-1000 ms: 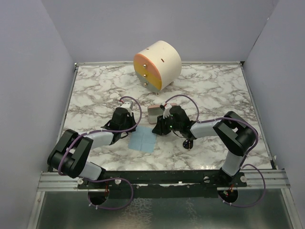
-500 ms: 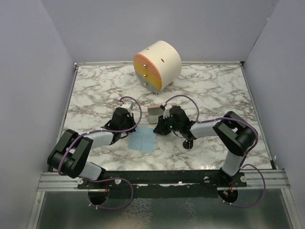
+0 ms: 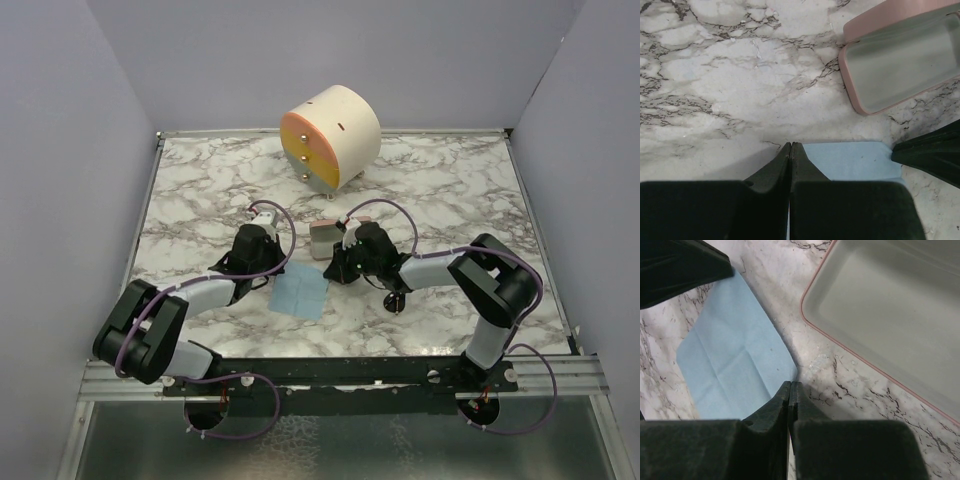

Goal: Organize the sunglasses
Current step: Fold the glasses cleaning cloth at the center of the board.

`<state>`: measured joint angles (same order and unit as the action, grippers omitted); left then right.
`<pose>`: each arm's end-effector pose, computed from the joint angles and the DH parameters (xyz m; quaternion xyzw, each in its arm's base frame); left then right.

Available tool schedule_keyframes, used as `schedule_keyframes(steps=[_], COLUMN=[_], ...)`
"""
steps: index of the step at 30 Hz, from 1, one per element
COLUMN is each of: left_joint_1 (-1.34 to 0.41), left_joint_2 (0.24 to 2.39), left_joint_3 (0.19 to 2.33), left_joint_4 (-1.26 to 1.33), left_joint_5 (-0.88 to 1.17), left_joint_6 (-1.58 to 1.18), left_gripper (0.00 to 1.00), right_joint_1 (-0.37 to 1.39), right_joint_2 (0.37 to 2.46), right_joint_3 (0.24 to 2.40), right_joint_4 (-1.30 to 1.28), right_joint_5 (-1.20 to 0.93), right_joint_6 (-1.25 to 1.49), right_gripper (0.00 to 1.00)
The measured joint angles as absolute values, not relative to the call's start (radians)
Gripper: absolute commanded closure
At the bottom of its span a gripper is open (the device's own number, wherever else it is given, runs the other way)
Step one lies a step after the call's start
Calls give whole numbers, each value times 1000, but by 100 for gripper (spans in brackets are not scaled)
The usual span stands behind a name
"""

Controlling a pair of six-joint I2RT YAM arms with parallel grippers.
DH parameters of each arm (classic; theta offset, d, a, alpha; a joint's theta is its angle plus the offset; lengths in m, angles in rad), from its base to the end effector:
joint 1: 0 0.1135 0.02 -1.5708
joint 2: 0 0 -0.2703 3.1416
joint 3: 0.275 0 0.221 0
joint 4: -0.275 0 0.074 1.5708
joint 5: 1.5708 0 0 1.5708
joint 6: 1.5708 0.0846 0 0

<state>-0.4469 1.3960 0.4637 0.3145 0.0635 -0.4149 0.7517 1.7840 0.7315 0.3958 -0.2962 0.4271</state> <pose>0.2476 -0.1246 0.1529 0.0288 0.8878 -0.2171 0.4048 0.2442 0.2621 0.1281 -0.2077 0.8654 0.3527 0.2892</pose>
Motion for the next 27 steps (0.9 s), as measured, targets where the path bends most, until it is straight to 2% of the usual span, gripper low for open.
schedule_keyframes(steps=[12, 20, 27], left_joint_1=[-467, -493, -539], left_joint_2=[1322, 1286, 1159], left_joint_3=[453, 448, 433], left_joint_4=[301, 273, 236], left_joint_5=[54, 51, 27], left_joint_6=[-430, -445, -480], left_gripper=[100, 100, 100], right_joint_1=[756, 760, 760], right_joint_2=[1745, 1631, 1484], right_joint_3=[731, 698, 659], right_joint_4=[350, 340, 285], right_joint_5=[-294, -278, -267], right_joint_6=[402, 385, 359], right_gripper=[99, 99, 99])
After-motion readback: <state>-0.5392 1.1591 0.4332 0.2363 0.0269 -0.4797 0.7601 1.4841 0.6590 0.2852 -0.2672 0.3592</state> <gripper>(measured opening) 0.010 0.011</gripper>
